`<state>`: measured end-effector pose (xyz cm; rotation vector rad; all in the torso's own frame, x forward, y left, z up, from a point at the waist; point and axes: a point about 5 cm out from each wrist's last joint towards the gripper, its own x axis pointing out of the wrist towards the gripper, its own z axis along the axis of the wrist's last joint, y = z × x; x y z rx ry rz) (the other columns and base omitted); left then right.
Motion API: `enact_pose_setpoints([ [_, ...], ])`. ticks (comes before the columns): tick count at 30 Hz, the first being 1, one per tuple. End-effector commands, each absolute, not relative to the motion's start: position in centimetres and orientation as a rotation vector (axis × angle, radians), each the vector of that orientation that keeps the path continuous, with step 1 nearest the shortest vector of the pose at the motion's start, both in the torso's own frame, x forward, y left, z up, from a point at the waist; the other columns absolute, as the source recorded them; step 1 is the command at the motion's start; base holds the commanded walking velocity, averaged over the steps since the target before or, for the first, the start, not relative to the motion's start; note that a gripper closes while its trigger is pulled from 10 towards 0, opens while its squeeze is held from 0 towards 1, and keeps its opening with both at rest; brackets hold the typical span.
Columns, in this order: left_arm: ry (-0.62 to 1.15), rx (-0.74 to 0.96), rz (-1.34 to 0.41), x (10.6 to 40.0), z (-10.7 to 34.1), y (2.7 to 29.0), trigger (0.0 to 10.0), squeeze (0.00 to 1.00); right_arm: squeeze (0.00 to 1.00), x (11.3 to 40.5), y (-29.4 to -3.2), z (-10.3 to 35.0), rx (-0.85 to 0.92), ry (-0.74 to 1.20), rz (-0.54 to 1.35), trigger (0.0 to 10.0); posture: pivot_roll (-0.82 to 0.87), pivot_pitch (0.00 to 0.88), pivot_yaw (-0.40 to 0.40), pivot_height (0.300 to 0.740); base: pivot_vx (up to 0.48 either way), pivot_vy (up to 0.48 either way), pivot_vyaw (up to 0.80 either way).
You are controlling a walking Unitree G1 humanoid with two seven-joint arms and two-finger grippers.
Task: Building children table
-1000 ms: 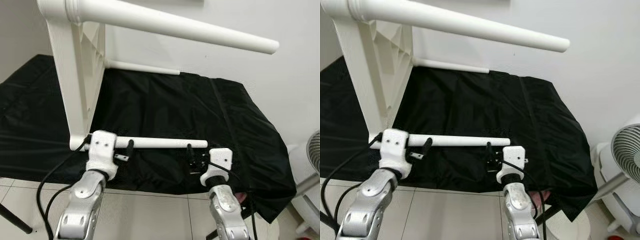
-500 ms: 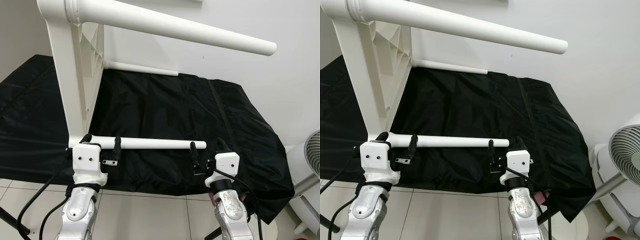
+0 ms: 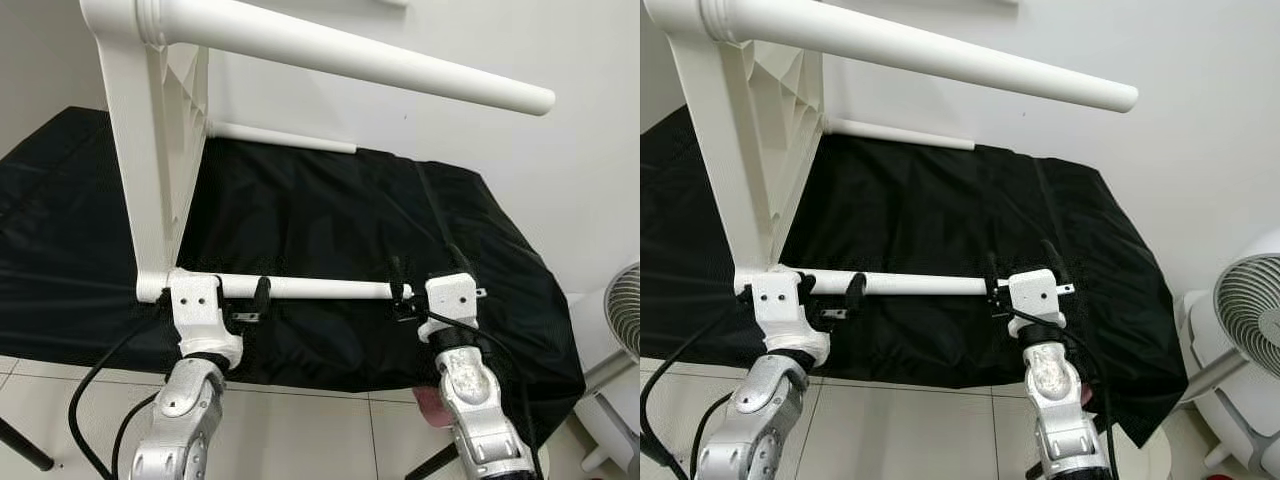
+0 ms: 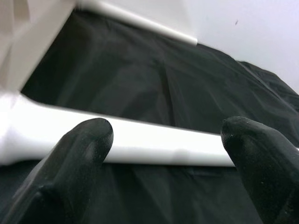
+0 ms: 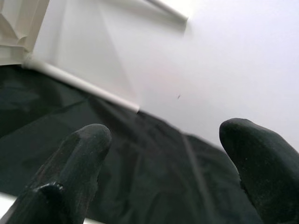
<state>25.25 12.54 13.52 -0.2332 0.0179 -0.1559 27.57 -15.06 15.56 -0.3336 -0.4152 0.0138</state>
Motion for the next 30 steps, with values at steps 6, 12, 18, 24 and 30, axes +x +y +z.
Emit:
enact_pose_setpoints([
  [6,0.117,-0.309,-0.057,25.9,13.1,12.8,10.0,0.0,0.0,27.8,-15.0,19.4,-0.497,-0.611,-0.011,10.0,0.02,0.0,-0.111,0.74,0.0,0.0,0.0],
  [12,0.1,-0.323,-0.13,26.2,14.2,11.3,10.0,0.0,0.0,27.8,-13.4,23.0,-0.724,-0.855,-0.01,10.0,0.02,0.0,-0.109,0.74,0.0,0.0,0.0],
  [18,0.101,-0.297,-0.151,26.4,14.6,10.9,10.0,0.0,0.0,28.4,-11.9,24.2,-0.869,-0.984,0.002,10.0,0.02,0.0,-0.112,0.74,0.0,0.0,0.0],
  [24,0.117,-0.285,-0.147,26.5,14.6,11.0,10.0,0.0,0.0,29.4,-10.7,24.7,-0.945,-1.062,-0.013,10.0,0.02,0.0,-0.117,0.74,0.0,0.0,0.0],
  [30,0.112,-0.265,-0.146,26.7,14.8,11.0,10.0,0.0,0.0,30.7,-9.4,27.7,-0.925,-1.11,0.023,10.0,0.02,0.0,-0.123,0.74,0.0,0.0,0.0],
])
